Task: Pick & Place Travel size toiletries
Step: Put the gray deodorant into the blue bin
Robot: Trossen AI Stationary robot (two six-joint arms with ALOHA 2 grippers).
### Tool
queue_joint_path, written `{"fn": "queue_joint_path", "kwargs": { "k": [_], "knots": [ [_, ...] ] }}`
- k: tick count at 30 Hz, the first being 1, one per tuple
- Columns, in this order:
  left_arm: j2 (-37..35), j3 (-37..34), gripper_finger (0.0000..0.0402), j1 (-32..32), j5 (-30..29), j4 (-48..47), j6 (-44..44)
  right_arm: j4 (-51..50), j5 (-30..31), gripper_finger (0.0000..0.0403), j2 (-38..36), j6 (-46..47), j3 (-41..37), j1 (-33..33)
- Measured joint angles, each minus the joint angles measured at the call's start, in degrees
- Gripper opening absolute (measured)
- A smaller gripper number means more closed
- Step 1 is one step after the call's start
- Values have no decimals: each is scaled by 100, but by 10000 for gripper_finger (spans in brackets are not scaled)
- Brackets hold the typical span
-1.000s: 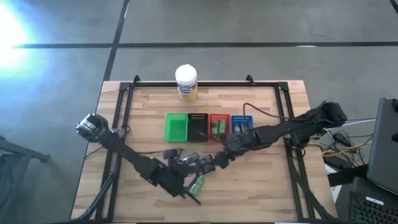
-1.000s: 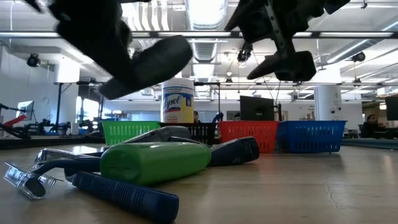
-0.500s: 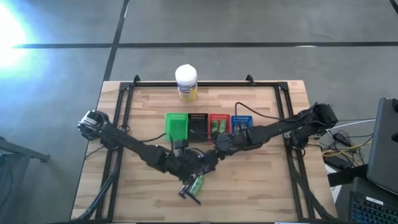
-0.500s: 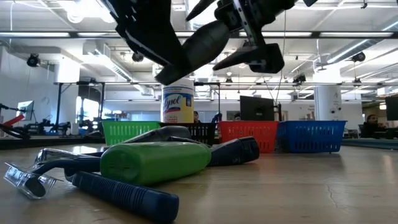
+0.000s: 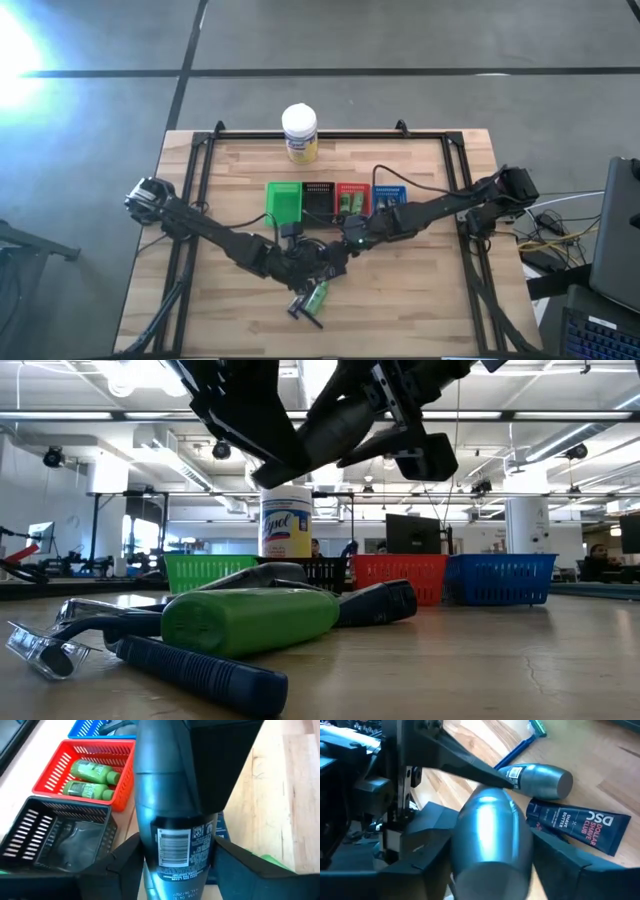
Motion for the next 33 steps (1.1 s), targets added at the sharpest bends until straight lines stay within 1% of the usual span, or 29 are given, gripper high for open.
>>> {"fn": "queue_joint_path", "kwargs": {
  "k": [2, 3, 7, 10, 12, 14, 16, 17, 19, 21, 22, 24, 25, 27, 28, 30, 33],
  "knots": [
    [0, 16, 227, 0, -11, 2, 67, -21, -1, 195, -3, -79, -2, -3],
    [0, 26, 238, 0, -38, 36, 96, -63, 1, 187, -7, -138, -7, -5],
    [-26, 47, 271, -67, -58, -53, 22, -379, 131, 187, -97, -324, -20, -19],
    [-47, 47, 288, -143, -15, -498, -435, -1175, 489, 187, -386, -465, -20, -16],
    [-109, 47, 296, -203, 1, -968, -954, -1978, 938, 187, -638, -486, -20, -5],
    [-177, 40, 301, -267, 1, -1387, -1535, -2927, 1675, 187, -986, -359, -20, 49],
    [-255, -13, 303, -330, 4, -1628, -2088, -3948, 2574, 187, -1354, 94, -20, 147],
    [-294, -51, 303, -361, 48, -1671, -2316, -4434, 2818, 187, -1496, 366, -39, 166],
    [-399, -157, 304, -388, 309, -1645, -2472, -4867, 2738, 187, -1711, 622, -202, 72],
    [-464, -268, 304, -390, 514, -1656, -2692, -4851, 2664, 187, -1839, 640, -462, -29],
    [-489, -334, 304, -397, 545, -1655, -2812, -4837, 2726, 187, -1903, 640, -575, -100],
    [-536, -459, 304, -369, 661, -1665, -3058, -4842, 3084, 187, -1956, 683, -762, -222],
    [-560, -521, 305, -329, 783, -1628, -3154, -4836, 3206, 187, -1962, 734, -863, -300],
    [-602, -654, 305, -265, 1216, -1462, -3211, -4785, 3211, 188, -1894, 685, -1034, -450],
    [-623, -718, 305, -258, 1432, -1346, -3173, -4716, 3095, 188, -1877, 559, -1074, -526],
    [-645, -805, 305, -281, 1739, -1182, -3067, -4678, 2618, 192, -1907, 269, -1102, -626],
    [-707, -810, 305, -383, 1917, -1127, -2886, -4742, 1859, 190, -2096, -204, -1022, -709]
  ]
}}
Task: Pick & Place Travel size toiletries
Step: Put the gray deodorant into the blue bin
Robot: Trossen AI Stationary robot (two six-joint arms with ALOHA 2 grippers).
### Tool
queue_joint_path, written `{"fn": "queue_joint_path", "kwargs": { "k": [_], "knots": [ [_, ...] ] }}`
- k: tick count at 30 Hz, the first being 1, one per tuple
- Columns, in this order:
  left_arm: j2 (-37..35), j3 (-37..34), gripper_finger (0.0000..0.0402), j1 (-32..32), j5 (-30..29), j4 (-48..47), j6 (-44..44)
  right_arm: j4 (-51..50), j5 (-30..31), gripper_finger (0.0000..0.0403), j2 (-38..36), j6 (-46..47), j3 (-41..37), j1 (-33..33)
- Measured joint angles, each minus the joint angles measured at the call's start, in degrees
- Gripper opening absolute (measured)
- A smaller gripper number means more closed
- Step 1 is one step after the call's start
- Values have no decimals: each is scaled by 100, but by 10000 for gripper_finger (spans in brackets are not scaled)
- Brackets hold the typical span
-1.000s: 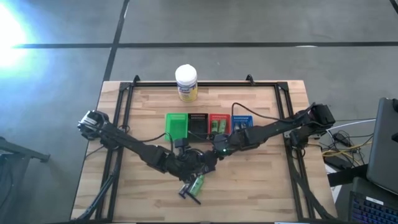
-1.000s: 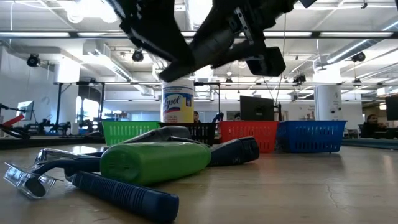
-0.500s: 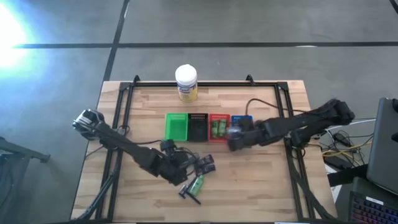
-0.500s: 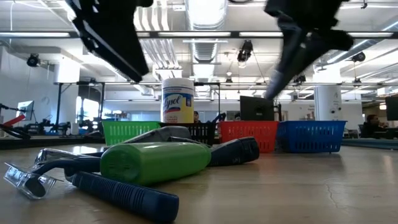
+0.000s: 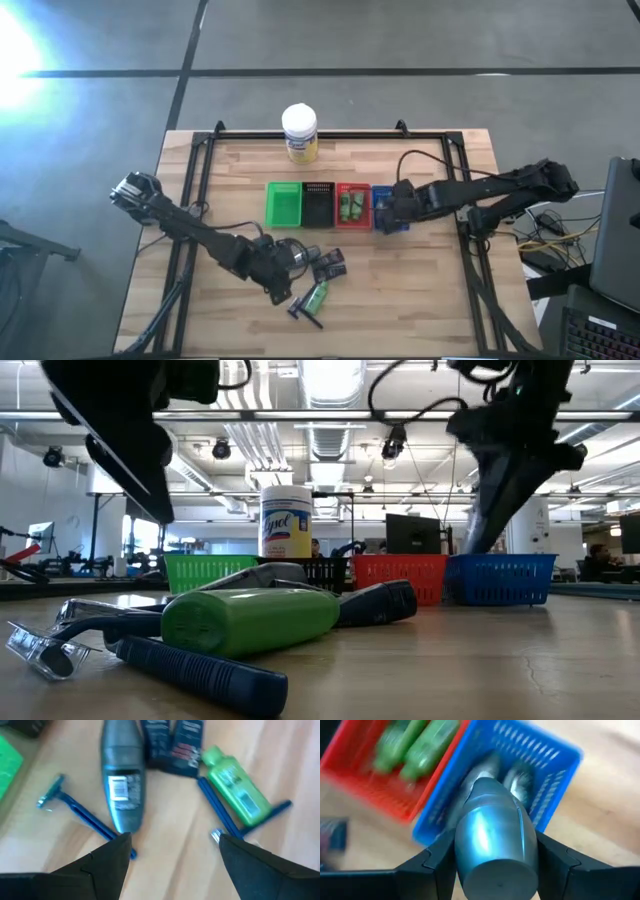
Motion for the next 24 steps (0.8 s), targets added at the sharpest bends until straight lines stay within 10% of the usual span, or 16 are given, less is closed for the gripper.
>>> {"fn": "queue_joint_path", "kwargs": {
  "k": [9, 18, 24],
  "knots": [
    [-118, -74, 305, -15, -118, 126, 162, -787, -2567, 191, -589, -1306, 137, -1601],
    [-131, -76, 305, -4, -263, 293, 126, -744, -4707, 202, 409, -2832, 165, -3447],
    [-131, -76, 305, -6, -315, 297, 93, -777, -4868, 233, 1159, -3321, 185, -3677]
  ]
}}
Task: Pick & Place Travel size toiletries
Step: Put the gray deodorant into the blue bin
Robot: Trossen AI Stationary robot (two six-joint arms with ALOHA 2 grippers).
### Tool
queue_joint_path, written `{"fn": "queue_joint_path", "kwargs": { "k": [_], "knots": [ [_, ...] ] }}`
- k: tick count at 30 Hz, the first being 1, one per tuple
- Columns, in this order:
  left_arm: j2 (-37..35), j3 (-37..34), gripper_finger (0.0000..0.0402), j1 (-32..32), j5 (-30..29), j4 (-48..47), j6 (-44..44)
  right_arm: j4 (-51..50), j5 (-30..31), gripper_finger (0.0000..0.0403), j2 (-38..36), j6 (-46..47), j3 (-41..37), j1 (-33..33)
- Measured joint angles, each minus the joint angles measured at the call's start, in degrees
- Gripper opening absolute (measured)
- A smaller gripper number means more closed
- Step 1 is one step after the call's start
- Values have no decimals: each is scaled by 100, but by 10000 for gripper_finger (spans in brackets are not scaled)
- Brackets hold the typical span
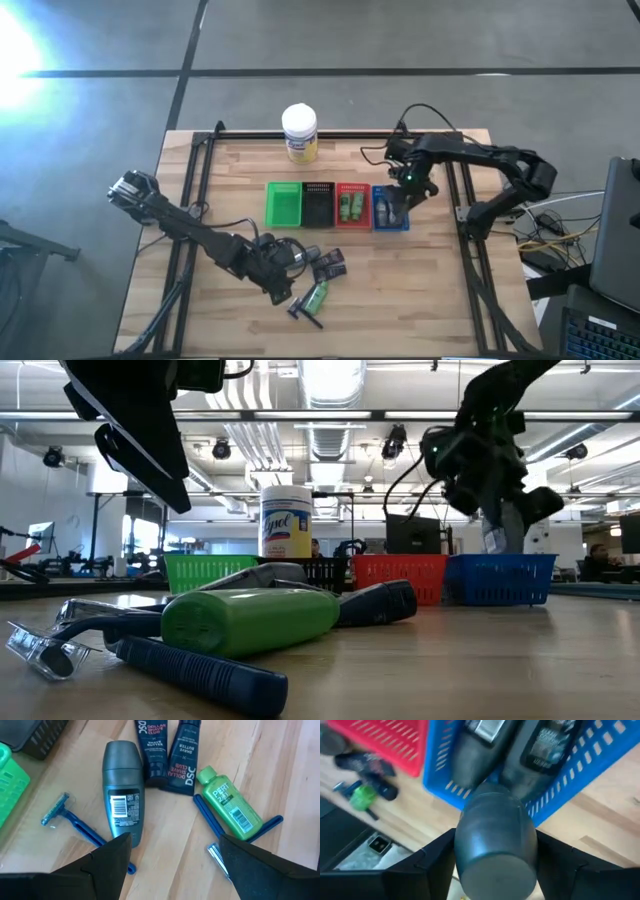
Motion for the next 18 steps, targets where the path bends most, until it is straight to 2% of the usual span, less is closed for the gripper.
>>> {"fn": "queue_joint_path", "kwargs": {
  "k": [7, 13, 18],
  "knots": [
    [0, 0, 305, 11, -169, -7, 62, -87, 863, 299, 134, -117, 445, 15],
    [12, -6, 305, 46, -191, -1, 567, -173, 1814, 355, -319, -140, 1059, 17],
    [189, -177, 305, 374, -126, 320, 1330, -264, 2277, 374, -811, -38, 1288, 128]
  ]
}}
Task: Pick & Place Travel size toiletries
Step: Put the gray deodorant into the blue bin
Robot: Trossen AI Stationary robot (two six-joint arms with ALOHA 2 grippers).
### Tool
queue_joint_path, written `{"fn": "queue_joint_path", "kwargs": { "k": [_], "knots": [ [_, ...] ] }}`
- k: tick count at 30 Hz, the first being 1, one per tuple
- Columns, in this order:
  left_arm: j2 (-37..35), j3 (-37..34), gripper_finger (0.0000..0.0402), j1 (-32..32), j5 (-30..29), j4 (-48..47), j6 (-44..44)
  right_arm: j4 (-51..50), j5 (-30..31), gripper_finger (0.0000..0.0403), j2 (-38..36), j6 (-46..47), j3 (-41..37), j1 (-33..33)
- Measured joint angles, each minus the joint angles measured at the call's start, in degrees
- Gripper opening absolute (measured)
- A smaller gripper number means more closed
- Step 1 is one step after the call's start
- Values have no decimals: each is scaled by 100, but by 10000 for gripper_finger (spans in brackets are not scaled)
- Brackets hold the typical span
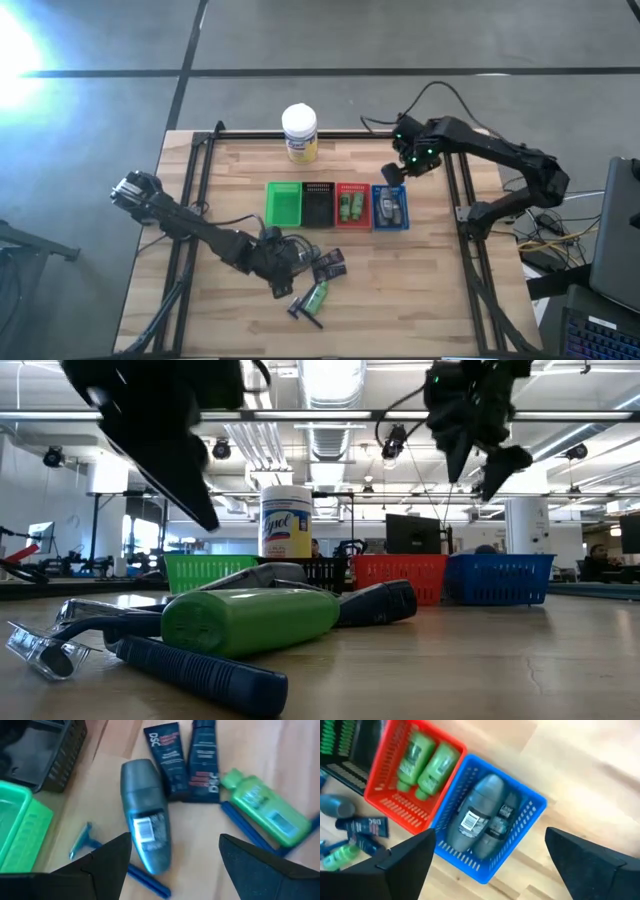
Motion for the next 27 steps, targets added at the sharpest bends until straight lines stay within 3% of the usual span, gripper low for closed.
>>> {"fn": "queue_joint_path", "kwargs": {
  "k": [7, 13, 19, 23, 27],
  "knots": [
    [435, -100, 305, 449, 5, 360, 116, -23, 982, 375, -850, 541, -226, 545],
    [961, -98, 305, 479, 289, 933, 510, -15, 1278, 375, -1314, 968, -599, 821],
    [1378, -87, 300, 513, -169, 969, 216, 7, 1325, 375, -1584, 1207, -955, 1000],
    [1408, -83, 272, 518, -123, 1079, 452, 44, 1272, 375, -1713, 1325, -1072, 1181],
    [1341, -94, 216, 546, -44, 1107, 506, 48, 1100, 375, -1832, 1553, -1128, 1379]
  ]
}}
